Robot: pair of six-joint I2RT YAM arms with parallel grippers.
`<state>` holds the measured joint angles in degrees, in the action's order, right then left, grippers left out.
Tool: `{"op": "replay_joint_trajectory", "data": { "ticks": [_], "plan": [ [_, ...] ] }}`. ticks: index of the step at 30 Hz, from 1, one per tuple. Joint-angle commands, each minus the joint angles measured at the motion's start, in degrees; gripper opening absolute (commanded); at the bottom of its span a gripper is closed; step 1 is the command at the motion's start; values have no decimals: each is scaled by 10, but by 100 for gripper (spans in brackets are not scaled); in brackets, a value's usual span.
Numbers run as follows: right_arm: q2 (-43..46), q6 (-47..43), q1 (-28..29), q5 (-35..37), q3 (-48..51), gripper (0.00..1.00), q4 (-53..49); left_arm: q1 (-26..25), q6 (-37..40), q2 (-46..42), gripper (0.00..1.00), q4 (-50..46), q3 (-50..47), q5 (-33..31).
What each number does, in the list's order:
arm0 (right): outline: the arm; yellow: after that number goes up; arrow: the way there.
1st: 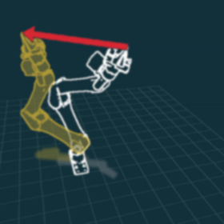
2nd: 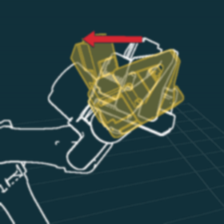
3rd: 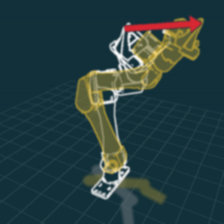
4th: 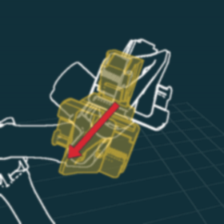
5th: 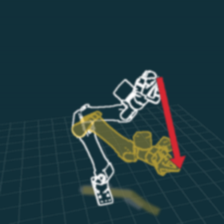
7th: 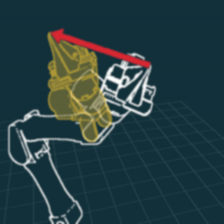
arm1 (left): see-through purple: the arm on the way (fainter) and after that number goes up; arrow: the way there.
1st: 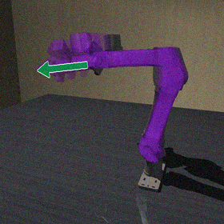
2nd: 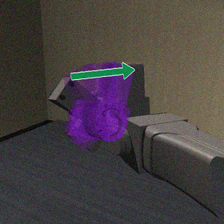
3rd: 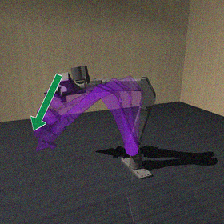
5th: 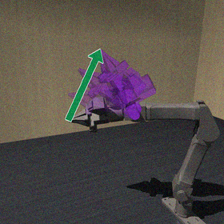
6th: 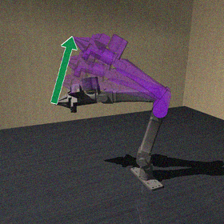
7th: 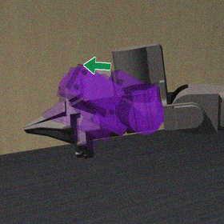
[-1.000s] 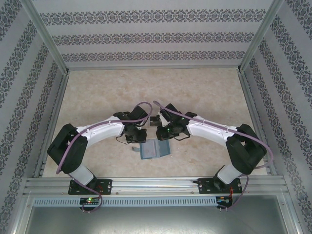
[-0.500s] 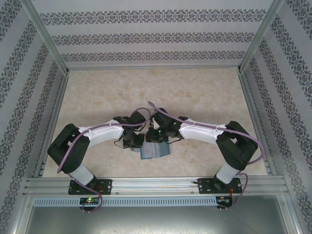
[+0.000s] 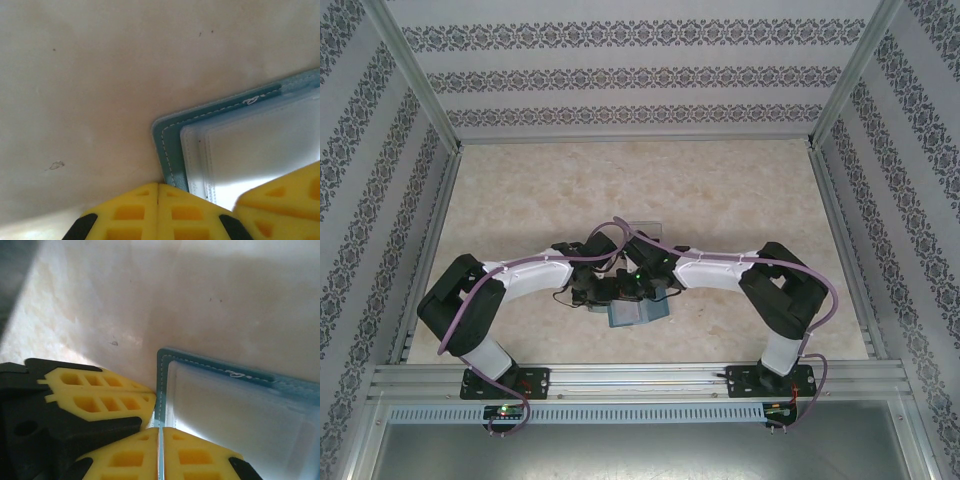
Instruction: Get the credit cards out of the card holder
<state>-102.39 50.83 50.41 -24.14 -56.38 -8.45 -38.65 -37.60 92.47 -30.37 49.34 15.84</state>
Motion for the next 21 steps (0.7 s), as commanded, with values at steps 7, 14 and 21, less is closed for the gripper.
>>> {"op": "replay_joint_trajectory", "data": {
  "ticks": [7,14,21],
  "plan": [
    [-20,17,10,12,6,20,-3,-6,7,-12,3,7,-21,0],
    [-14,13,10,29,11,25,-26,-5,8,-13,3,4,-20,-2],
    [-3,6,10,42,11,27,-48,-5,10,-10,3,1,-17,-4]
  ]
}}
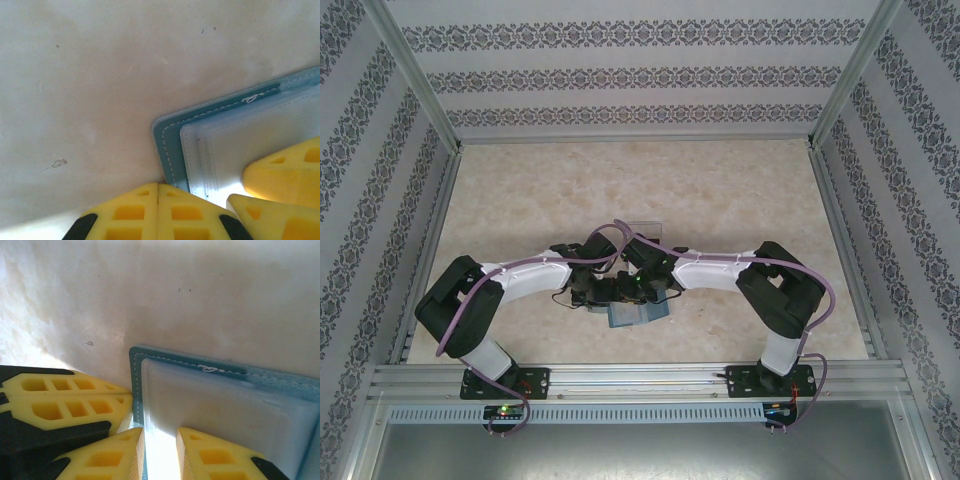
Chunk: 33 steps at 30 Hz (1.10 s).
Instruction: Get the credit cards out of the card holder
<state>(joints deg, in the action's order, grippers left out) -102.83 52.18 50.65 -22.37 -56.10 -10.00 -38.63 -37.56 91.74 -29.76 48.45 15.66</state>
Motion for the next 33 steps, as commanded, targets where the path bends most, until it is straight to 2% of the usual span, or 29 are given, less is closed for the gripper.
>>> {"op": "replay_joint_trajectory", "data": {
  "ticks": [1,13,23,33],
  "plan": [
    [3,-10,8,26,7,28,-36,-6,10,-3,3,-6,-7,-2],
    [17,-38,9,62,-11,40,-103,-5,14,2,3,-13,0,-5],
    [23,-82,14,144,-53,46,-218,-5,16,4,3,-21,8,-8],
    [35,-104,18,192,-73,50,-279,-5,16,6,3,-24,15,-5]
  ]
}}
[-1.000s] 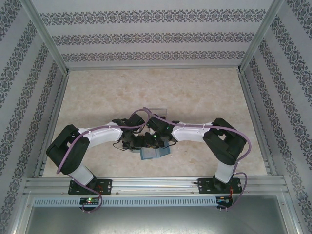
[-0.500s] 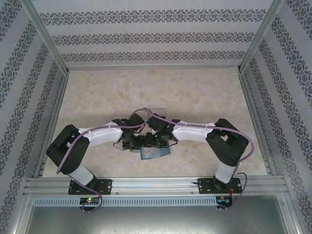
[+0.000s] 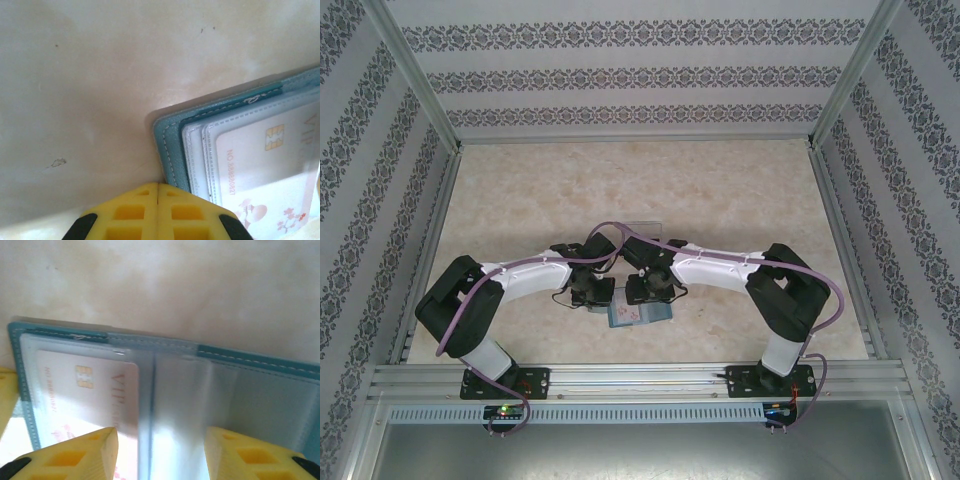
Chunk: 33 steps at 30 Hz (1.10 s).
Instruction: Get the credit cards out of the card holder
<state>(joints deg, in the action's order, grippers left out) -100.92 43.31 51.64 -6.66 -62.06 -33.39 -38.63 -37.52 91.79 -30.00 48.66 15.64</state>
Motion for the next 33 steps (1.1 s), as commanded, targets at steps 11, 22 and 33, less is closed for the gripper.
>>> {"op": "replay_joint_trajectory", "data": {
  "ticks": [11,22,33],
  "plan": [
    [29,-26,8,50,-13,45,-70,-5,16,11,3,-25,18,-6],
    [24,-35,8,67,-2,41,-85,-5,16,19,3,-25,20,-4],
    [20,-36,8,80,16,38,-92,-5,18,23,3,-29,29,-3]
  ]
}}
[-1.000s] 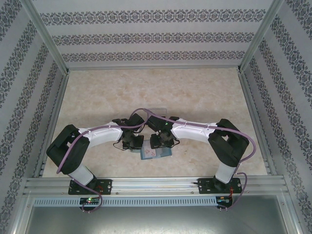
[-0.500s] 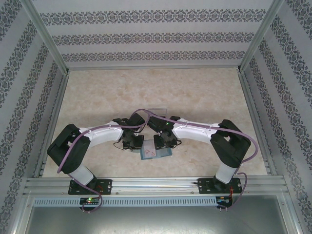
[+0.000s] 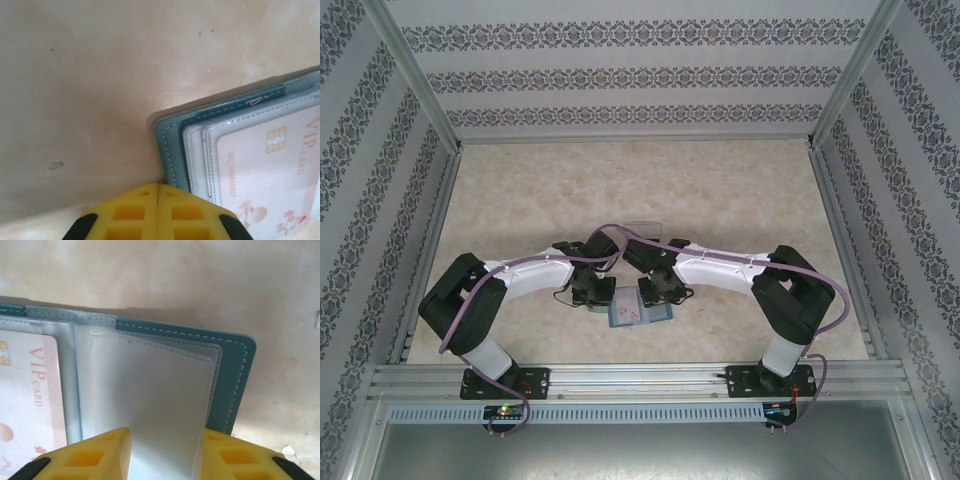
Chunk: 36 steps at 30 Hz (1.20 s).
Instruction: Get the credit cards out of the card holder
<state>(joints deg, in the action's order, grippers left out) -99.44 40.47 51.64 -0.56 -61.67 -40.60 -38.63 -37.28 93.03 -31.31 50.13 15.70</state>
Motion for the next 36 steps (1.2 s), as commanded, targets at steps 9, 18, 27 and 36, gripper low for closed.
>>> {"op": "replay_joint_trajectory", "data": {
  "ticks": [9,18,27,36],
  "plan": [
    [19,3,8,18,36,39,-20,-5,25,2,5,-33,36,-2],
    [38,11,8,10,47,41,-22,-7,26,-1,6,-41,65,16],
    [59,9,8,9,28,41,-36,-20,7,1,8,-26,73,42],
    [63,1,7,-20,-5,38,-23,-32,-21,8,8,7,50,56]
  ]
}}
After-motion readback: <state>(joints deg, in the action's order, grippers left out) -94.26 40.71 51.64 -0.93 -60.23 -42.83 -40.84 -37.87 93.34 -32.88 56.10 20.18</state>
